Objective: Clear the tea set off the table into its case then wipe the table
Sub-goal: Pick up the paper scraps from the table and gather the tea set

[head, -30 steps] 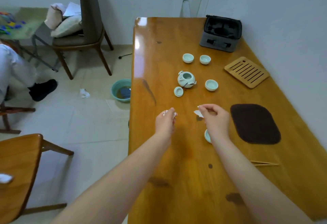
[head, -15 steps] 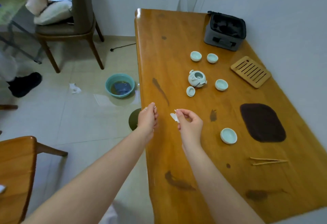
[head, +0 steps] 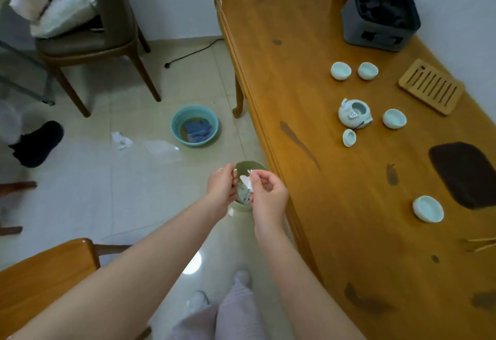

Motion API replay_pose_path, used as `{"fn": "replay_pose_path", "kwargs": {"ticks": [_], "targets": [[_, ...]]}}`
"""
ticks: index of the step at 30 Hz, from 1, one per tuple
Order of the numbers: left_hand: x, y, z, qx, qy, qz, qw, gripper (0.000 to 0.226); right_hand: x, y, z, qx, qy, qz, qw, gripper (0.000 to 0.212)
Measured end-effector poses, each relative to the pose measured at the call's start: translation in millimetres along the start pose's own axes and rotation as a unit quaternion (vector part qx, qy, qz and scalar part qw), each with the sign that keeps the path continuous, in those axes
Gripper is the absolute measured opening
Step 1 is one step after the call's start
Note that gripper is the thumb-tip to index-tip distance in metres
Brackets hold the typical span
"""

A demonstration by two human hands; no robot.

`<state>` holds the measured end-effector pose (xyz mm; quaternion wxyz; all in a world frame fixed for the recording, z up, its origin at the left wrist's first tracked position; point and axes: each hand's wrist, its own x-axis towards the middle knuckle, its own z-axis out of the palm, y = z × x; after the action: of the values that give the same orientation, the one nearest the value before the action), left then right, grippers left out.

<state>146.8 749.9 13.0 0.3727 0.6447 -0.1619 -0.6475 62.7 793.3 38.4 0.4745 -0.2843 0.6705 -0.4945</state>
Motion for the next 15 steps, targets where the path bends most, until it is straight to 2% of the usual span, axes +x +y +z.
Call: {"fn": "replay_pose_path", "kwargs": {"ticks": [8, 15], "targets": [[122.8, -23.1, -15.7, 0.008, 0.053, -0.079, 0.995, 0.029, 78.8, 68.0, 58.9, 0.004, 0.017, 0.093, 0.996, 0.008], [238.6, -36.1, -13.4, -0.008, 0.027, -0.14, 0.99, 0.03, 178.0, 159.7, 83.2, -0.013, 0.119, 0.174, 0.978, 0.016]]}}
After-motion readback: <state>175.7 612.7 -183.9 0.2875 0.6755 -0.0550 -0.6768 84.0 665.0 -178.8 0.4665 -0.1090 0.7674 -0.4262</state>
